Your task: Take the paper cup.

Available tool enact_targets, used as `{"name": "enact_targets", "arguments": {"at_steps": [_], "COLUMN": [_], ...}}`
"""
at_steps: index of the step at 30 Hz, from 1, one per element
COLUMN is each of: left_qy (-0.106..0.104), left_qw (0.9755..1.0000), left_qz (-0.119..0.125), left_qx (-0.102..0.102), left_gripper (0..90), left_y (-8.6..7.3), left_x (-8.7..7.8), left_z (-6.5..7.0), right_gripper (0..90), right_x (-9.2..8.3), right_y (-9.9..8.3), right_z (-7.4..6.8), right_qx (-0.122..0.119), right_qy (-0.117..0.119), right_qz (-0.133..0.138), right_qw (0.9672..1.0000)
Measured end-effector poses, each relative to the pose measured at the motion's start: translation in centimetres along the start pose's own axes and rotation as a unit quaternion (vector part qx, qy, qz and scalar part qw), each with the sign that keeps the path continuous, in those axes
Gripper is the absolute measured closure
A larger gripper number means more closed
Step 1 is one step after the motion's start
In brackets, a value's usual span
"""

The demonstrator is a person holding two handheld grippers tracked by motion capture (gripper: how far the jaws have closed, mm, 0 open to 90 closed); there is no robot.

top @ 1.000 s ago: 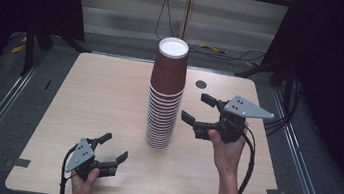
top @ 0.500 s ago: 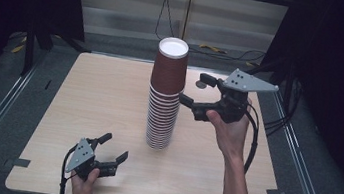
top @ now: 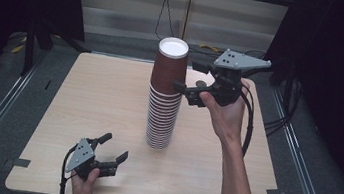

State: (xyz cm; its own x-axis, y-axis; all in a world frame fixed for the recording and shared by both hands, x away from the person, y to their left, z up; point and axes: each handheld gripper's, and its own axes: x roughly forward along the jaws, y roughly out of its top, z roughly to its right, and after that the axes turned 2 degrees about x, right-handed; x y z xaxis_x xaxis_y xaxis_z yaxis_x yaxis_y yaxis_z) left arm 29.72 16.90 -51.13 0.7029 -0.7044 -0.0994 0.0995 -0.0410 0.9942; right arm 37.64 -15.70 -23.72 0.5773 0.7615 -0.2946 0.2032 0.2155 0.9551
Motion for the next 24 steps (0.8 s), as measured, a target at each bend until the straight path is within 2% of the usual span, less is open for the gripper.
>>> {"name": "enact_targets", "arguments": {"at_steps": [11,24], "left_qy": [-0.001,-0.003], "left_qw": [1.0000,1.0000], "left_qz": [0.001,0.001], "left_qx": [-0.001,-0.003], "left_gripper": [15.8,15.8], "left_y": [0.0,0.0], "left_x": [0.0,0.0], "left_z": [0.0,0.0], "right_gripper": [13.2,13.5], "right_x": [1.6,3.7], "right_y": [1.8,2.7], "right_z": [0.7,0.8], "right_qx": [0.003,-0.001], "right_qy": [0.007,0.022], "right_qz": [-0.020,-0.045], "right_qw": [0.9998,0.9987]}}
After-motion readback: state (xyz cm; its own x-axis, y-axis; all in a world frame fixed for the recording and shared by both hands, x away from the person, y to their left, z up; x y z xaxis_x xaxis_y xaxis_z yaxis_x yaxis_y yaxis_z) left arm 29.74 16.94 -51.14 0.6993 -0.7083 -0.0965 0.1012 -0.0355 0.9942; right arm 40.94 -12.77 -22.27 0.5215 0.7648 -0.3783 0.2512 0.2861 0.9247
